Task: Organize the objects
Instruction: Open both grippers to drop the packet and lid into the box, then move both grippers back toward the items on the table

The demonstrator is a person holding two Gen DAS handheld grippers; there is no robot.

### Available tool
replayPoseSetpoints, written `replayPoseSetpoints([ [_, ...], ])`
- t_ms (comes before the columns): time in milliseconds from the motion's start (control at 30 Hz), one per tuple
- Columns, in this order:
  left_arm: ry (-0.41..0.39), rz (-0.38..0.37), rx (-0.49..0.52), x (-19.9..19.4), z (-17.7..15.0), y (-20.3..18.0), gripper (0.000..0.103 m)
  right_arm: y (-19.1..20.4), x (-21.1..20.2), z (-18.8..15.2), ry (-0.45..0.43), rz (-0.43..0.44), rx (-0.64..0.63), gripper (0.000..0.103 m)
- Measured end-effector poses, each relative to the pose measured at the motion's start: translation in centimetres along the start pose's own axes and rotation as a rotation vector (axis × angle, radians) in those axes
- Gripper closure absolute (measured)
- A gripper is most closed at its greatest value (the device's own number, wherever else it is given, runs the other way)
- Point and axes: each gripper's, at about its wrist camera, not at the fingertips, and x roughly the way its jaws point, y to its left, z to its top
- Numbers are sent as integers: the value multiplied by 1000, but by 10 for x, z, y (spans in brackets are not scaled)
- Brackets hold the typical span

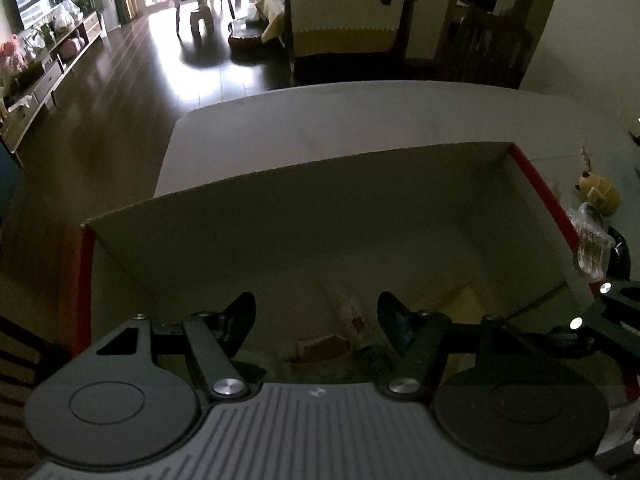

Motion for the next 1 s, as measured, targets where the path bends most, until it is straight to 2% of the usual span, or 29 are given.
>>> replayPoseSetpoints([
  [367, -51, 18, 7, -32, -4, -7, 36, -3, -35, -8, -62, 17, 13, 38],
  [700, -97, 11, 6, -67, -10, -23, 36, -9, -75, -20, -137, 32, 14, 27],
  [800, -107, 11, 10, -74, -10, -29, 28, -10, -86, -25, -160, 35, 12, 26],
  [1000, -134, 5, 19, -92, -18, -50, 27, -22, -106, -40, -191, 46, 9, 24],
])
